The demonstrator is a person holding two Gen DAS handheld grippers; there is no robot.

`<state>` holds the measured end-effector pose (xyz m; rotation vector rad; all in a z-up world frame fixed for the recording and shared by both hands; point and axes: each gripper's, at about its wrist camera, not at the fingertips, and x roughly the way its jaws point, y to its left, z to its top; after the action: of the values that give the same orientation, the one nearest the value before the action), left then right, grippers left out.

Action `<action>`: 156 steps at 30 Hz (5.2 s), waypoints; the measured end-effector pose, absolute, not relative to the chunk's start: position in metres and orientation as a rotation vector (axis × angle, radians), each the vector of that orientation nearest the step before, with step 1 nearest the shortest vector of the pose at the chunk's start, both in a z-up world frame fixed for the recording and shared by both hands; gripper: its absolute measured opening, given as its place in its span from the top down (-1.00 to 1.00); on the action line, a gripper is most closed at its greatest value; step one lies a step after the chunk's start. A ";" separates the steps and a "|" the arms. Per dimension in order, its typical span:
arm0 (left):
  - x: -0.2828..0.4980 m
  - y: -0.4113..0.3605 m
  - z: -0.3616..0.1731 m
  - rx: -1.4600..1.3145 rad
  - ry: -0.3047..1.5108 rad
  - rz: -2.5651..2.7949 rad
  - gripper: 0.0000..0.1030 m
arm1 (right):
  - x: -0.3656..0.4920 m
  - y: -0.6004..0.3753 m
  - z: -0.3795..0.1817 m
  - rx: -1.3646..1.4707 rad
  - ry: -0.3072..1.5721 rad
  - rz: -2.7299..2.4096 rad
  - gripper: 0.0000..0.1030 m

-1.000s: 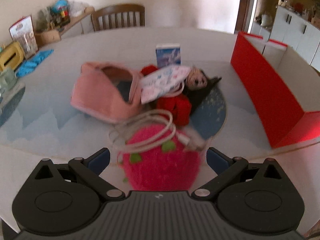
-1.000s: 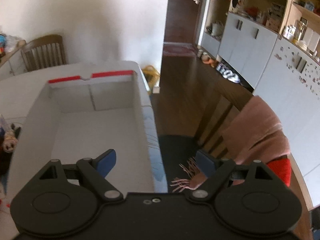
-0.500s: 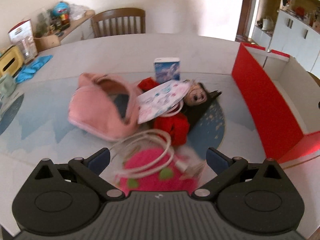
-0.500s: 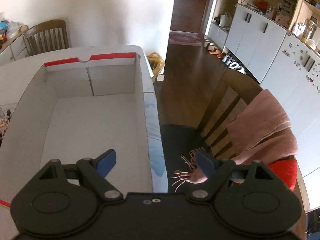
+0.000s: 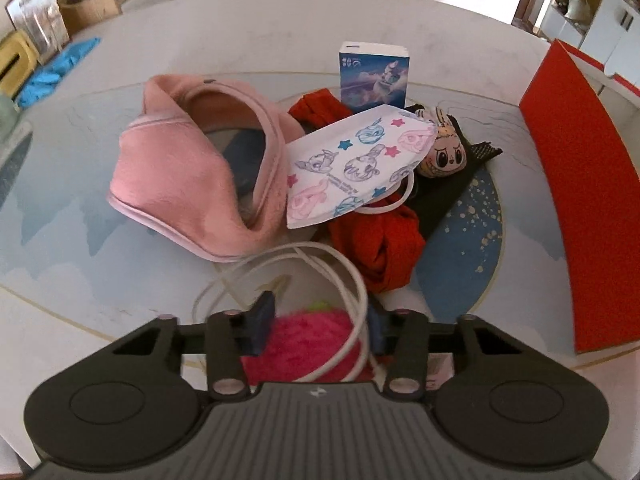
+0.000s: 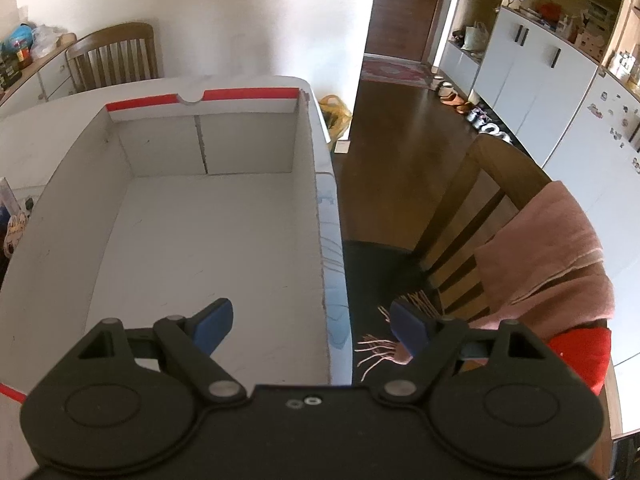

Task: Organize objects
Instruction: 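Close the left gripper on the white USB cable, then carry the white cable with the left gripper over the cardboard box, then open the left gripper to drop the cable into the box, then return the left gripper to the pile and grasp the pink strawberry plush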

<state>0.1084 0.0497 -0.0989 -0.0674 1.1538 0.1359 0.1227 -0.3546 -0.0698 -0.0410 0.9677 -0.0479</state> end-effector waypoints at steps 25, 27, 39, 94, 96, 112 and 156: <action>0.097 0.071 -0.059 -0.160 1.086 0.136 0.89 | 0.124 -0.357 -0.079 -0.038 1.017 -0.049 0.89; 0.094 0.075 -0.050 -0.176 1.070 0.135 0.89 | 0.124 -0.358 -0.079 -0.033 1.019 -0.047 0.90; 0.070 0.089 -0.008 -0.231 0.991 0.124 0.89 | 0.123 -0.354 -0.077 -0.040 1.025 -0.022 0.92; 0.172 -0.159 0.007 -0.105 1.014 -0.557 0.89 | 0.114 -0.344 -0.071 -0.104 1.029 0.038 0.93; 0.177 -0.170 -0.005 -0.063 1.018 -0.549 0.89 | 0.114 -0.343 -0.072 -0.108 1.030 0.040 0.93; 0.180 -0.206 -0.057 0.062 1.114 -0.546 0.87 | 0.113 -0.342 -0.072 -0.118 1.036 0.049 0.93; 0.067 0.060 -0.003 -0.129 0.976 -0.283 -0.42 | 0.116 -0.336 -0.071 -0.124 1.077 0.001 0.89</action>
<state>0.0669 0.0602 -0.0030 -0.1289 0.9756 -0.2834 0.1160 -0.3361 -0.0713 -0.1236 1.0772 0.0010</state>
